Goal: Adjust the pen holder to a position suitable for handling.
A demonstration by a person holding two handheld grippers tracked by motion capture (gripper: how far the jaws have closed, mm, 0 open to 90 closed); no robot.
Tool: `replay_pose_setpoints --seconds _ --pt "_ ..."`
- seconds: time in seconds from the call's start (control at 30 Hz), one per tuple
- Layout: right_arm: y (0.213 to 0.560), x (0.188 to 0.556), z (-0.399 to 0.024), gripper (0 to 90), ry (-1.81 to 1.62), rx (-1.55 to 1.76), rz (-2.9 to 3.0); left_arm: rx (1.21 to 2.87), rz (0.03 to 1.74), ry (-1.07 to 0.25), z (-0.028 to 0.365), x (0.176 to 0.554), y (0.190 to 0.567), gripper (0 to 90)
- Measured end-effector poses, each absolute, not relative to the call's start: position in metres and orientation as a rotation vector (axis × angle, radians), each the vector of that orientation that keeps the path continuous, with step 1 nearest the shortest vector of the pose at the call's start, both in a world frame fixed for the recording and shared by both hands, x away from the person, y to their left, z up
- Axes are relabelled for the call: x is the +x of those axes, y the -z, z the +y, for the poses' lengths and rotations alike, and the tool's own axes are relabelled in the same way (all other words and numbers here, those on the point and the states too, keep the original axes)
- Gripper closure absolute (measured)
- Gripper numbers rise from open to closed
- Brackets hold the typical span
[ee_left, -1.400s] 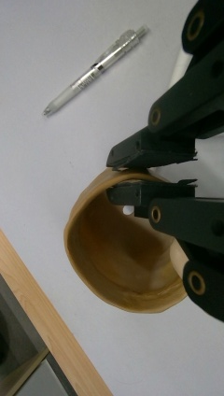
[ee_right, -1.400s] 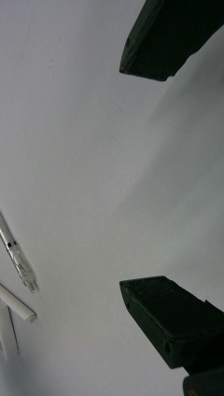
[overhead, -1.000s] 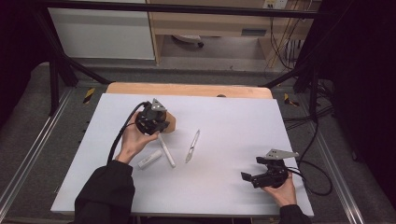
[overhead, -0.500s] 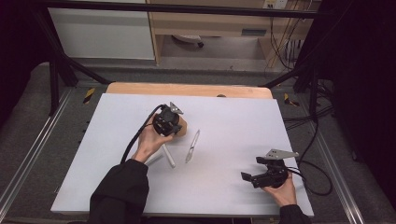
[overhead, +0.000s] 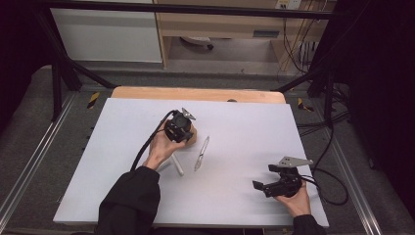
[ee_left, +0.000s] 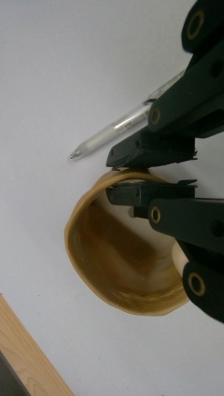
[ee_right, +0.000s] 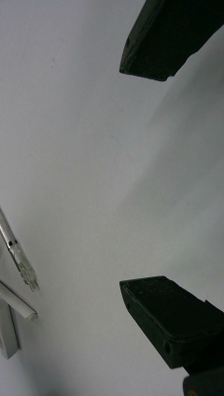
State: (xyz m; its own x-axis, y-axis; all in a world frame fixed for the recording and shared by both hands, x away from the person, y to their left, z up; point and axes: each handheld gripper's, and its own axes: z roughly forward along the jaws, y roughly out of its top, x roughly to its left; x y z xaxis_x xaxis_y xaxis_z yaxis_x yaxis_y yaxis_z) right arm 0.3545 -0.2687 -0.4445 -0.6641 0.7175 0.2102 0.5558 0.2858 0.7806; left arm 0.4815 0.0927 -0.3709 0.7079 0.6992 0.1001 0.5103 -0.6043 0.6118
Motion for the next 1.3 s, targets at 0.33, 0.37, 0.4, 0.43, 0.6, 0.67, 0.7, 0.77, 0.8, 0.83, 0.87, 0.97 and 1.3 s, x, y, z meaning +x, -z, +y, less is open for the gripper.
replay_pose_setpoints --seconds 0.33,0.37,0.4,0.43,0.6,0.67,0.7,0.77,0.8,0.83,0.87,0.97,1.3 --pt "0.444 0.354 -0.269 0.5 -1.322 1.190 2.366 2.336 0.905 -0.443 0.085 0.489 0.377 79.8" --pt "0.444 0.354 -0.269 0.5 -1.322 1.190 2.366 2.338 0.902 -0.443 0.085 0.490 0.378 79.8" --pt "0.444 0.354 -0.269 0.5 -1.322 1.190 2.366 2.340 0.896 -0.443 0.084 0.490 0.378 79.7" --pt "0.444 0.354 -0.269 0.5 -1.321 1.185 2.365 2.340 0.892 -0.444 0.084 0.491 0.379 79.4" --pt "0.444 0.354 -0.270 0.5 -1.321 1.184 2.364 2.327 0.884 -0.451 0.083 0.494 0.380 78.4" --pt "0.444 0.354 -0.269 0.5 -1.319 1.185 2.366 2.316 0.886 -0.436 0.084 0.493 0.379 77.4" --pt "0.444 0.354 -0.269 0.5 -1.319 1.185 2.366 2.302 0.884 -0.422 0.086 0.492 0.376 75.7" --pt "0.444 0.354 -0.269 0.5 -1.319 1.186 2.366 2.290 0.877 -0.444 0.088 0.490 0.371 74.6" --pt "0.444 0.354 -0.269 0.5 -1.319 1.186 2.366 2.290 0.877 -0.444 0.088 0.490 0.371 72.8" --pt "0.444 0.354 -0.269 0.5 -1.321 1.185 2.365 2.281 0.880 -0.443 0.090 0.489 0.368 70.7" --pt "0.444 0.354 -0.269 0.5 -1.321 1.185 2.365 2.274 0.881 -0.442 0.092 0.487 0.366 70.7" --pt "0.444 0.354 -0.269 0.5 -1.323 1.191 2.364 2.259 0.875 -0.453 0.101 0.482 0.357 65.7" --pt "0.444 0.354 -0.269 0.5 -1.317 1.191 2.365 2.217 0.885 -0.423 0.132 0.462 0.348 42.3"
